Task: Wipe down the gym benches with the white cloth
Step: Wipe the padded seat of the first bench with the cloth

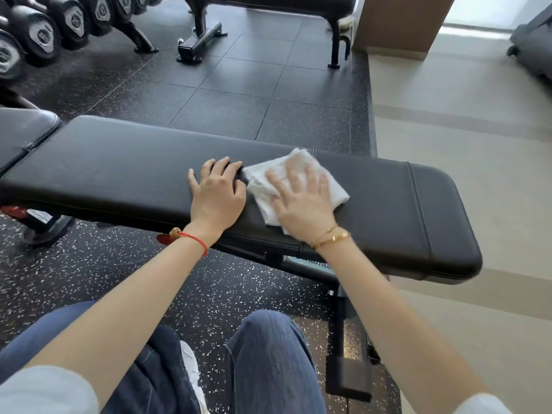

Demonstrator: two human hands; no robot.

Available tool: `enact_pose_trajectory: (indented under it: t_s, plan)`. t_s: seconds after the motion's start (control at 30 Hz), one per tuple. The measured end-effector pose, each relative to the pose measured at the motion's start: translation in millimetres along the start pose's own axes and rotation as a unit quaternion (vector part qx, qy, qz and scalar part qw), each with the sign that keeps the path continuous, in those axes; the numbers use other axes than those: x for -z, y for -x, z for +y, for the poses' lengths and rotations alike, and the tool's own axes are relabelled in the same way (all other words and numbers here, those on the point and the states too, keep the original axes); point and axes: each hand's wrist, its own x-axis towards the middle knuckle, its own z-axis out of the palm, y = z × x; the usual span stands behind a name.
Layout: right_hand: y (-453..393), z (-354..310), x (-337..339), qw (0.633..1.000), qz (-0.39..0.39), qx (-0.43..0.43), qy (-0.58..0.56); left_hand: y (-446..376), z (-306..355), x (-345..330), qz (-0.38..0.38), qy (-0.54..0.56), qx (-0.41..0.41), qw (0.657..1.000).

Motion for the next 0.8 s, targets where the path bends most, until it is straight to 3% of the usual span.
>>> enact_pose_trajectory:
  t_s: [0.17,0.37,0.6,0.8]
  plan:
    - [47.1,27.7,4.9,1.0,-0.005,0.005,-0.003,1.0,-4.1,-1.4,-0.008,0.007,-0.001,1.0]
    - [58.7,97.0,19.6,0.982,-0.005,-0.191,-0.017,1.9,5.8,3.5,-0.014,0.01,0.009,1.0]
    - [111.0,75.1,5.8,0.996,0.023,-0.084,0.003,15.9,73.4,-1.7,-0.033,0.069,-0.052,0.996]
    - [105.9,158.6,22.2,0.97,0.02,-0.242,-0.025,26.1,89.1,-17.6,-0.059,0.038,-0.076,0.995]
